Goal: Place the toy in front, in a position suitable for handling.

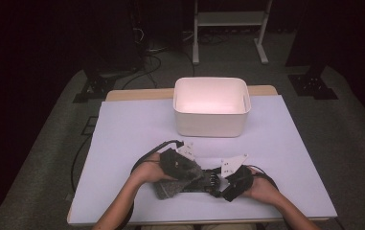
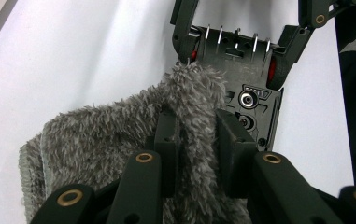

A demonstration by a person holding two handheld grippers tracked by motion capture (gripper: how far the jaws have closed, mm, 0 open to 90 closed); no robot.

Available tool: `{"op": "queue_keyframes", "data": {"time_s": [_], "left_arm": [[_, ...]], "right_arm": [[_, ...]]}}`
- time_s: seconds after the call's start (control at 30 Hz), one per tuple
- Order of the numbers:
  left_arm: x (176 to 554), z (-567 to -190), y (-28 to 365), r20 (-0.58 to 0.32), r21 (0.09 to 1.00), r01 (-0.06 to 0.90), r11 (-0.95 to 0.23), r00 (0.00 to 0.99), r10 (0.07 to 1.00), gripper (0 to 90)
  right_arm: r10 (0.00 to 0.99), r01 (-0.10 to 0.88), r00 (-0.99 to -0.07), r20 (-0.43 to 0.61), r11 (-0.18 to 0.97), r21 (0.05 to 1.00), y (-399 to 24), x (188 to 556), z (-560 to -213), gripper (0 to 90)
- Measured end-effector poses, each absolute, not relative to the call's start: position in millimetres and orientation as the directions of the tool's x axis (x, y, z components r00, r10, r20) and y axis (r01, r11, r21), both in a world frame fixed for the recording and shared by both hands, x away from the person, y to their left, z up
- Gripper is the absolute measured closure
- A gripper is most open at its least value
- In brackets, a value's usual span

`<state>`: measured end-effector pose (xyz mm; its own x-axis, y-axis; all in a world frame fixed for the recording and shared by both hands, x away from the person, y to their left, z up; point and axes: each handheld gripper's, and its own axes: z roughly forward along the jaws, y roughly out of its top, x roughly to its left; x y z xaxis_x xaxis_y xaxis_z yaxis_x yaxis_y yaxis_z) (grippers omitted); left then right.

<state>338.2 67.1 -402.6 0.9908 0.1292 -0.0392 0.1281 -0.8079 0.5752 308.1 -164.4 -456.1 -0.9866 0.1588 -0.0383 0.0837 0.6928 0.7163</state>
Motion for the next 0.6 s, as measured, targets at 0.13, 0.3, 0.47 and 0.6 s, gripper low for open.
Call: {"op": "queue_keyframes", "data": {"time_s": [0.13,0.3,0.47,0.6], "left_arm": [[335,-400,62,-0.030,0.567,0.110,-0.817,0.993,0.112,72.6],[327,-395,47,-0.022,0.569,0.059,-0.820,0.998,0.056,72.7],[308,-389,20,0.004,0.561,-0.043,-0.826,0.999,-0.049,72.6],[314,-388,17,0.019,0.568,-0.023,-0.823,1.000,-0.014,72.7]], "right_arm": [[0.156,0.075,-0.986,-0.049,0.697,0.713,-164,307,-455,23.2],[0.157,0.068,-0.986,-0.059,0.695,0.716,-162,306,-453,23.3],[0.155,0.067,-0.986,-0.059,0.697,0.714,-160,304,-453,23.3],[0.156,0.068,-0.986,-0.059,0.695,0.716,-160,304,-453,23.3]]}}
